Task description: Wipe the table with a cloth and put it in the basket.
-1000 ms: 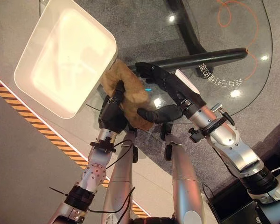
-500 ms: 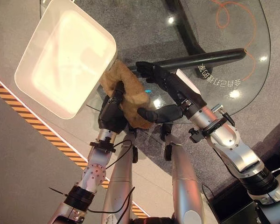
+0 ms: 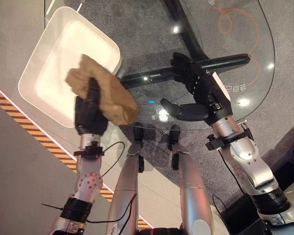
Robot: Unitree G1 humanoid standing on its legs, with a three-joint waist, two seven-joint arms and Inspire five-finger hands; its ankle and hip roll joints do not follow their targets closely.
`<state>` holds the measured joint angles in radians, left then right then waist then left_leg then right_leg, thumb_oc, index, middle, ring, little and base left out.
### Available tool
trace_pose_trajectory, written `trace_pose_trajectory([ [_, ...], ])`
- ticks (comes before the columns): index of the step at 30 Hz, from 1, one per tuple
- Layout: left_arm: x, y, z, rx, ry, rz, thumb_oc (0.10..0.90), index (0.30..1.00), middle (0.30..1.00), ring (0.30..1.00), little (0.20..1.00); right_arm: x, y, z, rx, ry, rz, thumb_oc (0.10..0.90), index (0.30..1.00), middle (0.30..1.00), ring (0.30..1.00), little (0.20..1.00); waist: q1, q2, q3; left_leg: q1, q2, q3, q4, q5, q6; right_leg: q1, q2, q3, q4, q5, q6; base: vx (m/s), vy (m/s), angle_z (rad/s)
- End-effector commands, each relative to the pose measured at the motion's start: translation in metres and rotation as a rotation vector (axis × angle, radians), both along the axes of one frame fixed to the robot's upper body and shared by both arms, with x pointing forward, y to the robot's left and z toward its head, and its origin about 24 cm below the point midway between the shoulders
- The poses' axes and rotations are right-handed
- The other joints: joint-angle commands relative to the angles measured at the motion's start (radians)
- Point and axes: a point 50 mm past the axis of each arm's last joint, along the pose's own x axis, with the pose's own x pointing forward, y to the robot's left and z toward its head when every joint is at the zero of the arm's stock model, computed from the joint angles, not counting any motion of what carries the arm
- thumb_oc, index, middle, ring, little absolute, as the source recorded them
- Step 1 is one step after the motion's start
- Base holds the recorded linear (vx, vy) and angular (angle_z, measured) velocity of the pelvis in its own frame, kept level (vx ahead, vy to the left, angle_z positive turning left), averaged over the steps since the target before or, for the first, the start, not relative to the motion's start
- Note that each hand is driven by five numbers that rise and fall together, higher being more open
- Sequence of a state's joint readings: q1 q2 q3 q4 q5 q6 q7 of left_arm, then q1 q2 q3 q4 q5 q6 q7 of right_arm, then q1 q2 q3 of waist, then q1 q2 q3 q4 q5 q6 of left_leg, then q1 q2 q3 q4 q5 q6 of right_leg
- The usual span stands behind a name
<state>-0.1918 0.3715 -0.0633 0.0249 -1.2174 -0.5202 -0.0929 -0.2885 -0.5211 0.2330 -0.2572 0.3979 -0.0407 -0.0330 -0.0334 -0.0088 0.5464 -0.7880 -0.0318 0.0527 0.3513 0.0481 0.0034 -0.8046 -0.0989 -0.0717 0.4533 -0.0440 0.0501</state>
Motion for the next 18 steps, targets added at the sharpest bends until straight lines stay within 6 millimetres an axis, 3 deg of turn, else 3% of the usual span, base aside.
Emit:
trace_pose_trajectory([
  [1,-0.027,0.007,0.064,0.160,-0.329,0.198,0.100,0.300,0.300,0.300,0.200,-0.010,0.003,0.020,0.051,-0.090,0.061,0.800,0.900,0.900,0.900,0.900,0.023,0.040,-0.026,0.071,-0.075,0.006,0.004,-0.102,0.029,0.045,0.071,0.013,-0.062,0.013,0.014,0.00,0.073,-0.05],
  [7,-0.030,0.027,0.078,0.283,-0.264,0.562,0.100,0.300,0.300,0.300,0.200,0.002,0.004,-0.016,-0.033,0.133,0.071,0.800,0.900,0.900,0.900,0.900,0.016,0.058,-0.026,0.057,-0.075,0.009,0.026,-0.103,0.017,0.034,0.066,0.020,-0.045,-0.005,-0.002,0.01,0.096,-0.04],
  [11,-0.024,0.036,0.082,0.385,-0.194,0.733,0.100,0.300,0.300,0.300,0.200,0.007,0.004,-0.030,-0.076,0.223,0.082,0.800,0.900,0.900,0.900,0.900,0.013,0.063,-0.026,0.052,-0.074,0.018,0.030,-0.102,0.012,0.029,0.065,0.025,-0.041,-0.009,-0.007,0.02,0.100,-0.06],
  [13,-0.015,0.054,0.087,0.489,-0.100,0.914,0.100,0.300,0.300,0.300,0.200,0.011,0.003,-0.042,-0.143,0.313,0.097,0.800,0.900,0.900,0.900,0.900,0.006,0.068,-0.026,0.043,-0.069,0.032,0.037,-0.101,0.005,0.018,0.063,0.030,-0.034,-0.012,-0.010,0.02,0.185,-0.05],
  [18,0.004,0.083,0.095,0.645,0.060,1.149,0.100,0.300,0.300,0.300,0.200,0.014,0.000,-0.062,-0.277,0.458,0.137,0.800,0.900,0.900,0.900,0.900,-0.007,0.071,-0.026,0.021,-0.064,0.053,0.045,-0.099,-0.003,-0.010,0.061,0.038,-0.028,-0.011,-0.012,0.02,0.148,-0.07],
])
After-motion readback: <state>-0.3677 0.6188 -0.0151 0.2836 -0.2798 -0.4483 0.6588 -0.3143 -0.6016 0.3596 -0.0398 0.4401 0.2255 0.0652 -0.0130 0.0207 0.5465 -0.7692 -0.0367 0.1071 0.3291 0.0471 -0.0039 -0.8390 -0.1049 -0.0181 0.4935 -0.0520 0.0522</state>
